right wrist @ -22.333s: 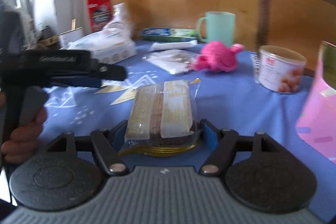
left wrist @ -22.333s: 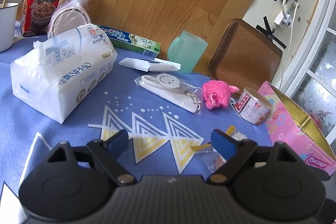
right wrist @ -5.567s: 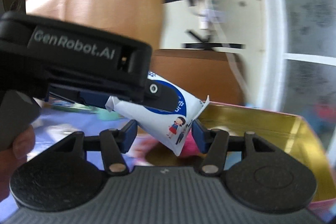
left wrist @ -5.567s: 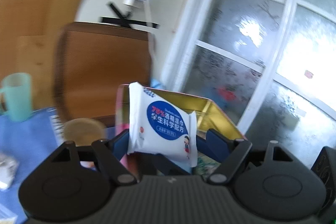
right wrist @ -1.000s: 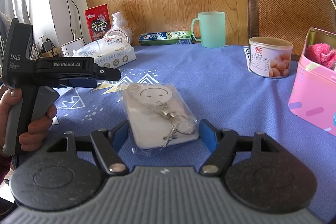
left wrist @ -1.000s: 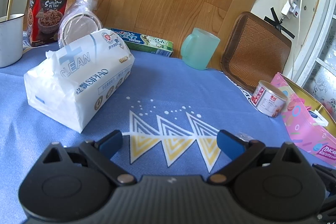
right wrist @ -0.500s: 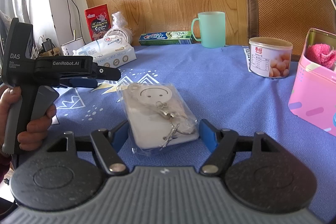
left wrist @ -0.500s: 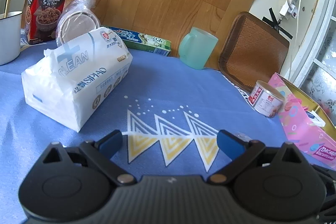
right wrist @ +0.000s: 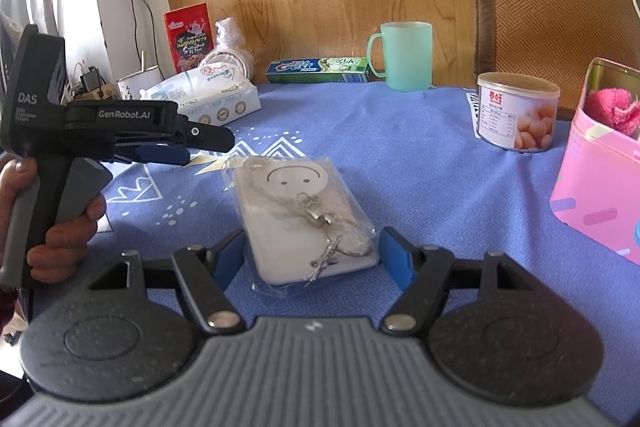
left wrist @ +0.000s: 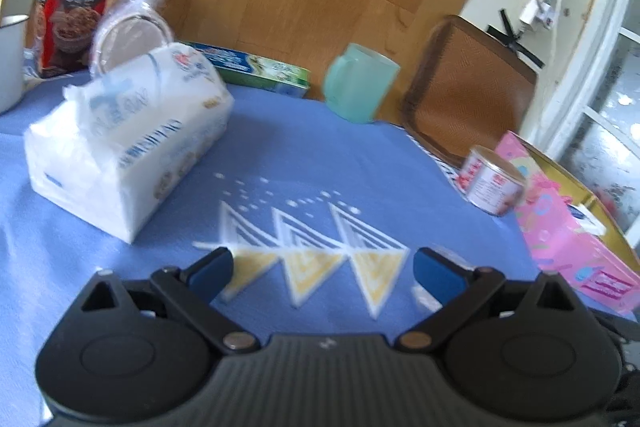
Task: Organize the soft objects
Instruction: 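Move the left gripper to the keychain bag and close on it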
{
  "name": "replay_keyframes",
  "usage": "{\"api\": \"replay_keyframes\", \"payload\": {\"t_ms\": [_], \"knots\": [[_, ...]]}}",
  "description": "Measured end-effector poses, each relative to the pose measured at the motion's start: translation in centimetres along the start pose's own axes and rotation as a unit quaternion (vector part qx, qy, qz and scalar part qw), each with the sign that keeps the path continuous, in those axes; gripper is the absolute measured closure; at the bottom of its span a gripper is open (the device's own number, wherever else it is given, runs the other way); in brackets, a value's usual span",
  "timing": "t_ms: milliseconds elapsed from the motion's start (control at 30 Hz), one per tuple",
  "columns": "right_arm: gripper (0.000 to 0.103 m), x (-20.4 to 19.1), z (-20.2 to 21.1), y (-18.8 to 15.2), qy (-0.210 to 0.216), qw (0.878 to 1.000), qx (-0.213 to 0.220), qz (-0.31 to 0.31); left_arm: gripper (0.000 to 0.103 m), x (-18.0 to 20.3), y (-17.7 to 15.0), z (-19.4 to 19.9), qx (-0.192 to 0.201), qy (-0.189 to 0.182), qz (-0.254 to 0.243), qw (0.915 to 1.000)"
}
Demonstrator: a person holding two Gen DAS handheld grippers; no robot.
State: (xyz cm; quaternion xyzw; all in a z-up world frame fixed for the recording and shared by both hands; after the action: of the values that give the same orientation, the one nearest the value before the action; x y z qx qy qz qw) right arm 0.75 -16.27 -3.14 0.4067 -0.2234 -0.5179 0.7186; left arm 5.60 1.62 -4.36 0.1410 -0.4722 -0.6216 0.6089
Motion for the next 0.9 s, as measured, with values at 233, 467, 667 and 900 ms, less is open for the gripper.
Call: {"api": "replay_keyframes", "payload": {"t_ms": [233,467,667,900], "knots": [[0.029,0.1,1.4,-1.0,-0.007,0.997,-0.013,0.071,0.001,3.6,-1.7,0.1,-0.027,-0.069,0.011,0.9972],[0.025,1.4,2.7,-1.8,-0.023,0.997,-0.013,0.069,0.0,7.3,-2.9,-0.8,-0.058,-0.106,-0.016,0.9926],[0.022,1.9,3.6,-2.2,-0.035,0.998,-0.01,0.055,0.0,7.2,-3.1,-0.7,-0.063,-0.113,-0.007,0.9916],[0.018,2.4,4.0,-2.5,-0.053,0.998,-0.009,0.038,0.0,6.8,-3.0,-0.4,-0.067,-0.122,0.012,0.9902]]}}
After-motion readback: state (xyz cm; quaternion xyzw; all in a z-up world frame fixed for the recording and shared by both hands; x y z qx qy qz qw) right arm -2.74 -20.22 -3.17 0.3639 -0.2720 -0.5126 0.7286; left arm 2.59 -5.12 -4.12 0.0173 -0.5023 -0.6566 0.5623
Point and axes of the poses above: each gripper's, at about its wrist camera, not at the fingertips, and z roughly against the way its jaws point, x to its right, y to its top, the point moved 6 cm from there along -z, roughly the way its jaws point, and after that the axes turned 4 degrees about -y, right-handed, at the moved point
